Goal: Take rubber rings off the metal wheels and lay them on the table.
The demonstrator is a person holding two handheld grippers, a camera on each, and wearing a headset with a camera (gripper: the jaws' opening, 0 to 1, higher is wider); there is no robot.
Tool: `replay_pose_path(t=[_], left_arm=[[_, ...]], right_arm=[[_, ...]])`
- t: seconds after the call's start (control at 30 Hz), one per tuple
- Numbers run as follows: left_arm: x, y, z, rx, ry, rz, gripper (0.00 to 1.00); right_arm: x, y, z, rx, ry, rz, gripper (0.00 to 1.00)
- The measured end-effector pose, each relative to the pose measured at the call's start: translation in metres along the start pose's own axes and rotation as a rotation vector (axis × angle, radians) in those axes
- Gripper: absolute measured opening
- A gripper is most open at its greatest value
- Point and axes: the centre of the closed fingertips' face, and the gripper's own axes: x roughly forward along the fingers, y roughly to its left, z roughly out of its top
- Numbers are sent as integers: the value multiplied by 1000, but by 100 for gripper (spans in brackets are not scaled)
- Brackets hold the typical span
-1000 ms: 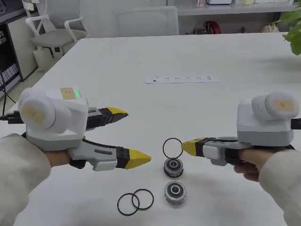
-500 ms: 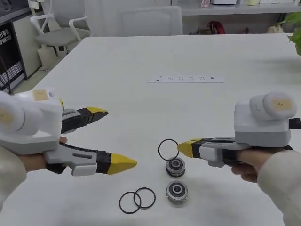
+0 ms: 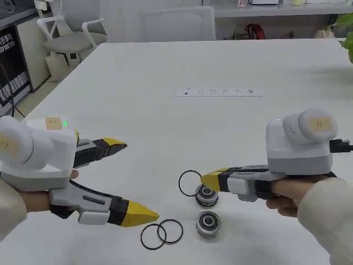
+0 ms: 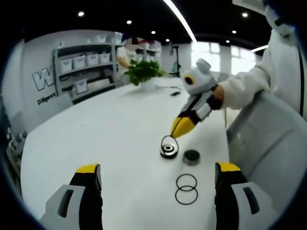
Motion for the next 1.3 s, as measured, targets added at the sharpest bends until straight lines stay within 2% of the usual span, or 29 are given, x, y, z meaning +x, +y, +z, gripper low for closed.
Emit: replay_pose_path(t=[0.4, 0.67, 0.9, 1.3], left_arm=[[6, -13, -14, 1, 59, -50, 100], [7, -15, -19, -1, 81, -61, 100], [6, -16, -19, -4, 82, -64, 100], [7, -19, -26, 3, 114, -82, 100]], right_arm=[[10, 16, -17, -36, 71, 42, 0], [18, 24, -32, -78, 133, 70, 0], [22, 27, -42, -117, 175, 79, 0], [24, 25, -49, -172, 202, 73, 0]])
